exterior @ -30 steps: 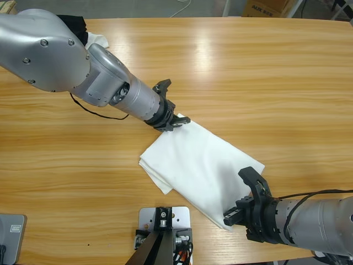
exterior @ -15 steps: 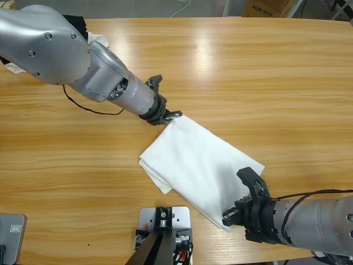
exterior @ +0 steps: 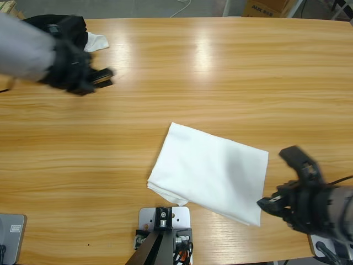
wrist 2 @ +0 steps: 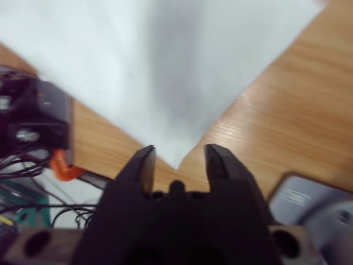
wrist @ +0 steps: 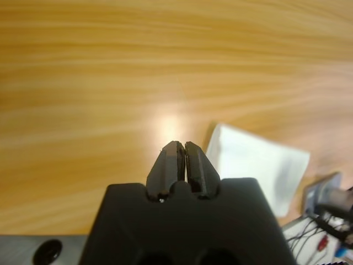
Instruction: Fold clothes
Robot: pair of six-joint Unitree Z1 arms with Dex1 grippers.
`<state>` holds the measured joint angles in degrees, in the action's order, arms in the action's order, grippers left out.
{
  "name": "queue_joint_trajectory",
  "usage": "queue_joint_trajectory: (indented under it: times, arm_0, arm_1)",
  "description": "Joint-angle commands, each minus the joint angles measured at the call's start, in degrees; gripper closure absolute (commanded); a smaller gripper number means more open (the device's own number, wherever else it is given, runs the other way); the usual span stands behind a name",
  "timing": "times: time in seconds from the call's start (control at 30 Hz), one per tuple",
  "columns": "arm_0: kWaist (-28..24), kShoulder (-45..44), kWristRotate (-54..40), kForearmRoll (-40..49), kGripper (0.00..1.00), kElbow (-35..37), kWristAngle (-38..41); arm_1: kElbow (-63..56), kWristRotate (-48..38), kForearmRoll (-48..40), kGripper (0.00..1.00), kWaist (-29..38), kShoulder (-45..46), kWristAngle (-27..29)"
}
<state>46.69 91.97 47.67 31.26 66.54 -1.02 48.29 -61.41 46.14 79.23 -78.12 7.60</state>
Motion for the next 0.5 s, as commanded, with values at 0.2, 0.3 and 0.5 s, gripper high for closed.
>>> queue_joint_trajectory:
  times: [0.2,0.3,0.5]
  arm_0:
    - [6.39,-24.58,-0.19,15.36,0.004,-17.49,-4.83]
    - [6.39,-25.27,-0.54,16.55,0.004,-18.76,-3.92]
    - [6.39,-26.14,-2.07,16.54,0.004,-20.97,-2.33]
  arm_1:
    - [26.29,-6.44,16.12,0.000,-3.25,-20.95,2.34]
    - [26.24,-9.15,11.27,0.000,-4.96,-26.06,-0.85]
    - [26.03,-15.85,6.01,0.000,-8.91,-32.06,-4.02]
